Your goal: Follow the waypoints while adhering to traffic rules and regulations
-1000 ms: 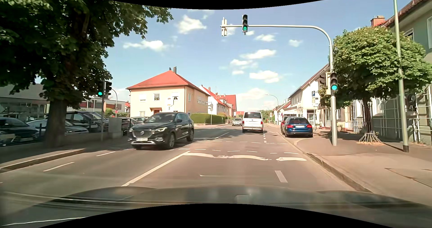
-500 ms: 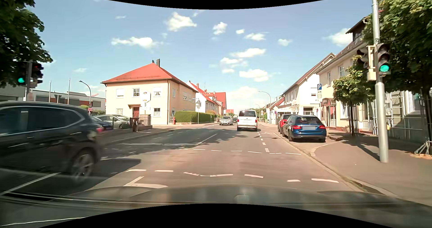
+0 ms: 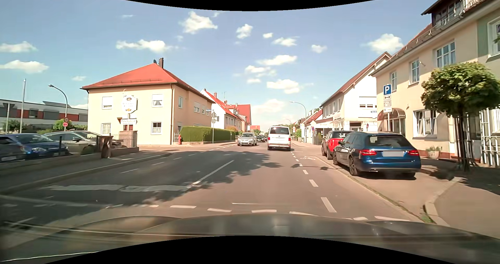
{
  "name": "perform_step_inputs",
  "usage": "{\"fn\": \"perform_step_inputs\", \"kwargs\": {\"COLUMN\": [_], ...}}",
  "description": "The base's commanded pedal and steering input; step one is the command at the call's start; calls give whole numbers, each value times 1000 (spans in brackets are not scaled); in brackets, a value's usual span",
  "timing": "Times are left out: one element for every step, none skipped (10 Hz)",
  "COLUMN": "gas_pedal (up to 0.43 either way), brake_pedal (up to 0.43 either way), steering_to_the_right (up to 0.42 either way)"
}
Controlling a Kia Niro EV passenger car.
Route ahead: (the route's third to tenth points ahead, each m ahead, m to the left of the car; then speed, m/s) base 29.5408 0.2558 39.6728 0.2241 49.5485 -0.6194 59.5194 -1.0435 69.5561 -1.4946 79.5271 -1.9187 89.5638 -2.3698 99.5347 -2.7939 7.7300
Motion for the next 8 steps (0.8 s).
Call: {"fn": "perform_step_inputs", "kwargs": {"gas_pedal": [67, 67, 67, 67, 67, 67, 79, 79], "brake_pedal": [6, 6, 6, 6, 6, 6, 6, 6], "steering_to_the_right": [47, 45, 44, 38, 32, 28, 25, 19]}}
